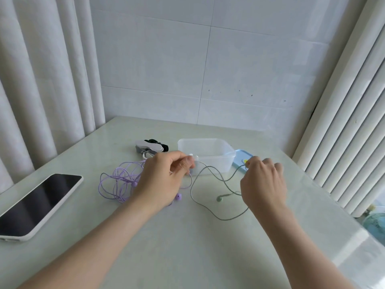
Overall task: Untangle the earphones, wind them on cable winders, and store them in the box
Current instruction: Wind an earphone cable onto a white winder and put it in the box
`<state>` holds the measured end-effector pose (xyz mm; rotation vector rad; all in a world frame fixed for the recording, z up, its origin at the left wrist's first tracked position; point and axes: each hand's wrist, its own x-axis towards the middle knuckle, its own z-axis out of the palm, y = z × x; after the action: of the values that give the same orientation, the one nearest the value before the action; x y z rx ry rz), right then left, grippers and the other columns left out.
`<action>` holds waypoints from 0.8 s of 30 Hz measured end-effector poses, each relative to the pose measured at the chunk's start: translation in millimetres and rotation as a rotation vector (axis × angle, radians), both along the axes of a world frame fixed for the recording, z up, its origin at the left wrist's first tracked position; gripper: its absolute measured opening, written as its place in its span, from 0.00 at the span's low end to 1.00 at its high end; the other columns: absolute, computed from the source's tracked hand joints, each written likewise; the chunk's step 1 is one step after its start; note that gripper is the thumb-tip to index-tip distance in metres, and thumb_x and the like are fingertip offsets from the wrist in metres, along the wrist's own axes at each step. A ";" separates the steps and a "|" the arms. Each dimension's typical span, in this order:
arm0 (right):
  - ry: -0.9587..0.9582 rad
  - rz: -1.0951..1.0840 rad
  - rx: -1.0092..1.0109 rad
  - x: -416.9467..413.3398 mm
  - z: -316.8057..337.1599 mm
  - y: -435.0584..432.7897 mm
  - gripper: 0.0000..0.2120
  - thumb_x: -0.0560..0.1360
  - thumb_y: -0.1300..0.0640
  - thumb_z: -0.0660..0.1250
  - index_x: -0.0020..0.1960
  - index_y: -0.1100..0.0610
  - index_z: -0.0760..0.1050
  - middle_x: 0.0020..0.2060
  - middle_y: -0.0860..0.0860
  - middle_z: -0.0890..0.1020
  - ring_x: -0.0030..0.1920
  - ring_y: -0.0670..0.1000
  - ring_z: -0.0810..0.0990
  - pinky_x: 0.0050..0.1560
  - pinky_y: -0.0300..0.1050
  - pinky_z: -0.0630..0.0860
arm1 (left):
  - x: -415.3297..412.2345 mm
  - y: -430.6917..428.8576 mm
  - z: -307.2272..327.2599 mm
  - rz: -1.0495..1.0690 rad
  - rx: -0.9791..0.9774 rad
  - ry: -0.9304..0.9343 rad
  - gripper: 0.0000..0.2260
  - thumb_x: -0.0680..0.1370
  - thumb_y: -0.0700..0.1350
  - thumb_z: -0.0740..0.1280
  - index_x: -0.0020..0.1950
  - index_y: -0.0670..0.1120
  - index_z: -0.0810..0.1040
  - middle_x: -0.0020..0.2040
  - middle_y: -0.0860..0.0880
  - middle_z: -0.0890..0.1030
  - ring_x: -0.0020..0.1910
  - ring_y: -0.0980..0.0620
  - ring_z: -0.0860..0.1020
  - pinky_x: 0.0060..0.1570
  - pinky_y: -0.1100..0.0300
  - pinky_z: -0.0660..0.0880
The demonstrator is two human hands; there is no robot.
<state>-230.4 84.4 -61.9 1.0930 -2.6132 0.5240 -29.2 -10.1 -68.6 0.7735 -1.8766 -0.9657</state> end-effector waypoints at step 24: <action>0.182 0.663 -0.477 60.0 -37.3 -44.9 0.08 0.84 0.56 0.61 0.49 0.55 0.77 0.39 0.50 0.78 0.42 0.57 0.71 0.43 0.57 0.74 | 3.5 -19.4 9.8 0.257 -0.426 -0.006 0.07 0.82 0.39 0.63 0.48 0.45 0.80 0.42 0.54 0.82 0.40 0.56 0.78 0.43 0.66 0.72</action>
<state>-170.4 39.5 -99.2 1.7048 -1.7837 1.0518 -25.7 -29.5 -58.8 0.7315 -1.8444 -0.3835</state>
